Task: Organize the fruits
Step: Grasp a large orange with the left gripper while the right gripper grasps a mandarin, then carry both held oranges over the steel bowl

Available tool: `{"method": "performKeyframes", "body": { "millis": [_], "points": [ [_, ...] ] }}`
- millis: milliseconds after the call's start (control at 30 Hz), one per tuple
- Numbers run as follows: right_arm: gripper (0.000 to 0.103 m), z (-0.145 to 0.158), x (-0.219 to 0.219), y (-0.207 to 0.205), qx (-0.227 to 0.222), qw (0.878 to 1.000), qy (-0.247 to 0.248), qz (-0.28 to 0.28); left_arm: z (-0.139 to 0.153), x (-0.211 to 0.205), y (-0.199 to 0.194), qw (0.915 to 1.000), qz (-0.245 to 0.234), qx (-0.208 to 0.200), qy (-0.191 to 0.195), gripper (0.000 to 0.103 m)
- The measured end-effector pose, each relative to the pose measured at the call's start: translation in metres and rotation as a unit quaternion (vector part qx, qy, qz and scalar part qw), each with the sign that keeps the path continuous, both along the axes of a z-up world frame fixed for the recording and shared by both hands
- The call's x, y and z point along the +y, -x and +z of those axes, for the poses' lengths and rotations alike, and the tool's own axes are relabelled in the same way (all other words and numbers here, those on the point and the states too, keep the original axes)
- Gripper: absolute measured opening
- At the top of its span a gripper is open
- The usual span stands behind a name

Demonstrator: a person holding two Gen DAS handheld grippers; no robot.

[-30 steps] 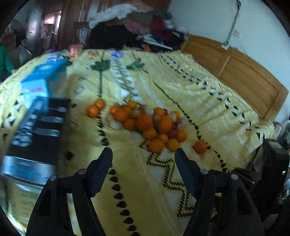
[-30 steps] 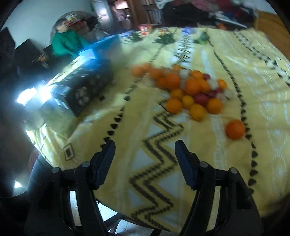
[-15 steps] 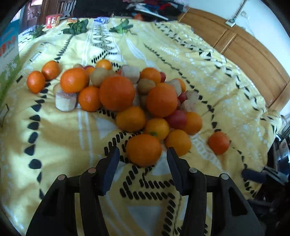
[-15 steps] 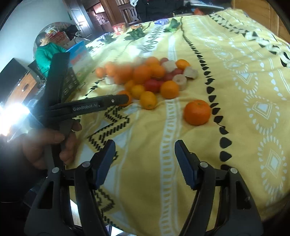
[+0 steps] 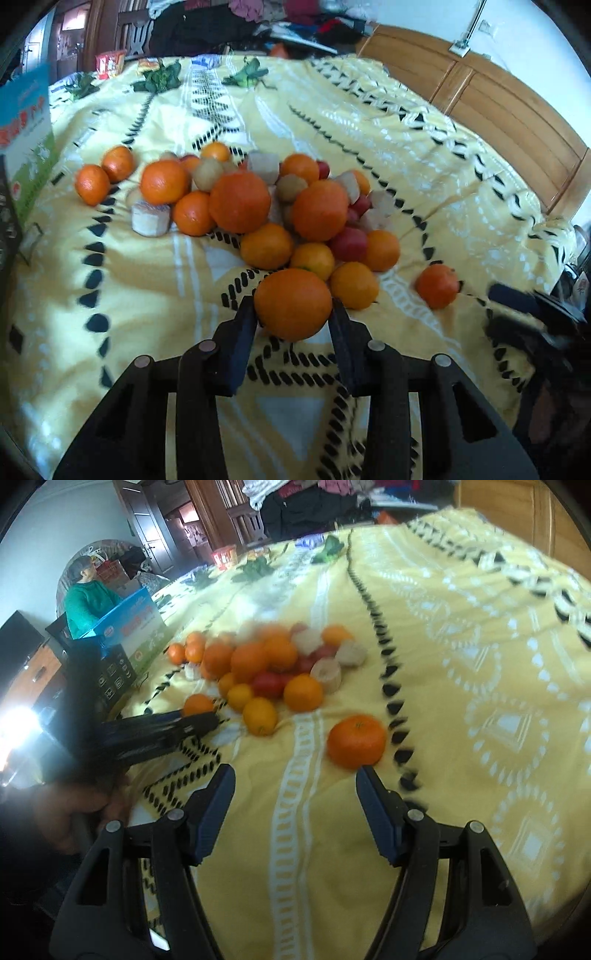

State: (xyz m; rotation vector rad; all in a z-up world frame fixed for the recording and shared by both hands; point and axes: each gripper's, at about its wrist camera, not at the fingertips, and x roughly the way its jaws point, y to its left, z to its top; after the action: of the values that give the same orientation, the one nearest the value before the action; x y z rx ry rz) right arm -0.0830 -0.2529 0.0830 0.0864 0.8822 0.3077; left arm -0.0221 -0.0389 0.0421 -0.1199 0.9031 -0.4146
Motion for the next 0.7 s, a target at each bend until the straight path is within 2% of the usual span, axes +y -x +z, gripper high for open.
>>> {"method": "performKeyframes", "body": {
  "millis": [167, 333, 367, 433, 467, 700],
  "points": [
    [0.069, -0.013, -0.007, -0.034, 0.020, 0.999, 0.017, -0.022, 0.019, 0.007, 0.009, 0.9999, 0.009, -0.011, 0.009, 0.040],
    [0.069, -0.033, 0.001, -0.050, 0.049, 0.998, 0.048, -0.014, 0.032, 0.010, 0.012, 0.9997, 0.015, -0.018, 0.011, 0.040],
    [0.068, -0.034, 0.000, -0.050, 0.047, 0.997, 0.056, -0.017, 0.035, 0.011, 0.014, 0.9996, 0.017, -0.020, 0.012, 0.040],
    [0.052, -0.033, -0.003, -0.049, 0.045, 0.997, 0.061, -0.027, 0.041, 0.013, 0.016, 0.9995, 0.019, -0.023, 0.013, 0.040],
    [0.048, -0.033, -0.005, -0.048, 0.043, 0.997, 0.062, -0.030, 0.044, 0.014, 0.018, 0.9993, 0.021, -0.027, 0.013, 0.040],
    [0.049, -0.035, -0.003, -0.049, 0.050, 0.996, 0.065, -0.025, 0.062, 0.026, 0.031, 0.9984, 0.036, -0.040, 0.014, 0.040]
  ]
}}
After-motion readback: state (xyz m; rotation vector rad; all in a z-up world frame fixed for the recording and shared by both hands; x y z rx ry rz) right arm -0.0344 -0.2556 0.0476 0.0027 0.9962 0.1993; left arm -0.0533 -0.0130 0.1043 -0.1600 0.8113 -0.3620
